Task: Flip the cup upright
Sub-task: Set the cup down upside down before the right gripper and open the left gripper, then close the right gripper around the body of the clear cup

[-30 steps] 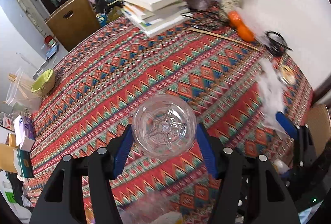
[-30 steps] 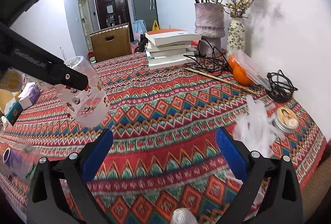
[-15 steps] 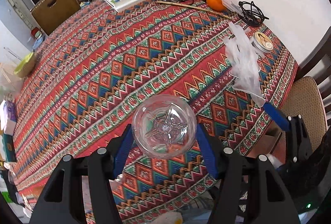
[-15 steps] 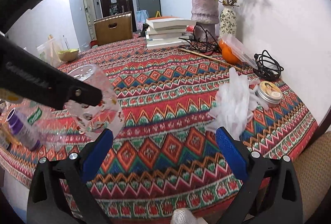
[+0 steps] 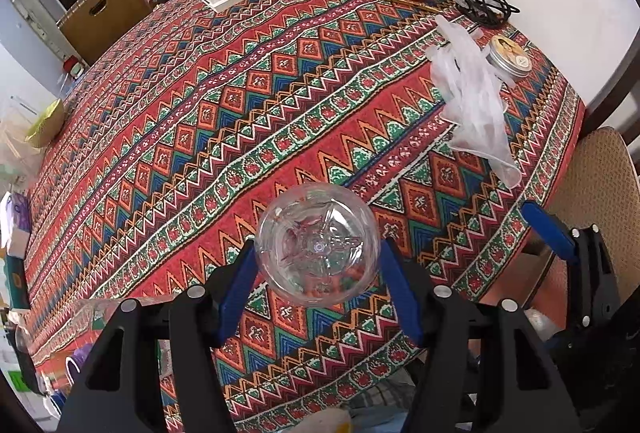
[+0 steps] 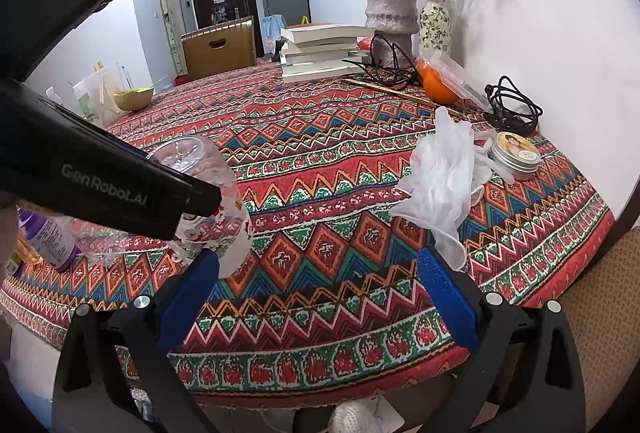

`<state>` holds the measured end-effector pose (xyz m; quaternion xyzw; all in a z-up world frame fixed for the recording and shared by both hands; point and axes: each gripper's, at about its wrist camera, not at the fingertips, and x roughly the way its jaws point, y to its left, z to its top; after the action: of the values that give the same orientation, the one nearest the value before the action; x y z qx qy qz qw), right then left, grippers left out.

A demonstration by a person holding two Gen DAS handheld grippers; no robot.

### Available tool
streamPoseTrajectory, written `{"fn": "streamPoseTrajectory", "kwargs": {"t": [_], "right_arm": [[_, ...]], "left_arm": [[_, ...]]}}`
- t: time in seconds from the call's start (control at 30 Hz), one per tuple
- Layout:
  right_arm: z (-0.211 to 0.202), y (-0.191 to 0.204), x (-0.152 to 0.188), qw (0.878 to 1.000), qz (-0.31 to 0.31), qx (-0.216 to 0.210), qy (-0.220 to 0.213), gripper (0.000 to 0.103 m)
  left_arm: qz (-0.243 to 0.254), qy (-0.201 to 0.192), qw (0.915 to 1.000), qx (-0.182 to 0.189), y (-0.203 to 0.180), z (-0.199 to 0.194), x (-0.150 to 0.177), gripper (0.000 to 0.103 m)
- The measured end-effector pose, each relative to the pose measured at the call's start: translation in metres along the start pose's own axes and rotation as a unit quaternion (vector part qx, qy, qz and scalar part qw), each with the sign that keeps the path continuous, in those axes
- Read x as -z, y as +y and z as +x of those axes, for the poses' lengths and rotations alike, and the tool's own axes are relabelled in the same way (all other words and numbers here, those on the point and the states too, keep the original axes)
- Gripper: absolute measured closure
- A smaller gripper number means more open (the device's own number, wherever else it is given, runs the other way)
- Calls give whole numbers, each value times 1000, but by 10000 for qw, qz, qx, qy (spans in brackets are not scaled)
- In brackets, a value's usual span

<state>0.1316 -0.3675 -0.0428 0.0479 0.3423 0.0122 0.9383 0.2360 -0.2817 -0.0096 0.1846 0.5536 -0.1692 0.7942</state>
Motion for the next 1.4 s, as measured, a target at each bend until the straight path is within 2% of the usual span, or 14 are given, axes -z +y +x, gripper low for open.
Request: {"fn": "streamPoseTrajectory", "kwargs": {"t": [0.1,0.27,0.4,0.5,0.63,0.67,0.77,0.87,1.13,1.27,1.4], "right_arm": [[-2,1,1,10000,-18,-6,-11,7],[-7,4,3,10000,-48,-11,-15,7],[-11,7,5,9999,-88,-56,-37,7],[-17,13,8,9997,-155,-135,-105,7],[-21,22,10,9991,-253,-272,-222,7],[-22,25,11,9988,-291,-319,-247,7],[-23,34,12,9980,-403,-401,-285,7],[-26,42,13,9971,-515,-462,-330,7],[-27,60,19,9949,-706,-503,-517,7],[-25,66,22,9944,-748,-437,-610,7],[-18,69,25,9948,-735,-381,-585,7]], "left_arm": [[0,-109,9999,-83,0,-5,-1,35],[-104,-468,9988,-66,6,-24,0,15],[-216,-763,9968,35,14,-43,10,12],[-333,-1158,9925,223,24,-64,26,9],[-626,-1788,9812,375,41,-88,57,7],[-742,-2006,9762,369,47,-95,68,7],[-990,-2547,9617,220,59,-106,98,7],[-1197,-2831,9515,88,68,-109,120,7],[-1357,-3365,9314,-300,70,-105,168,7],[-1471,-3550,9225,-377,73,-100,186,7],[-1598,-3571,9194,-407,82,-88,202,7]]}}
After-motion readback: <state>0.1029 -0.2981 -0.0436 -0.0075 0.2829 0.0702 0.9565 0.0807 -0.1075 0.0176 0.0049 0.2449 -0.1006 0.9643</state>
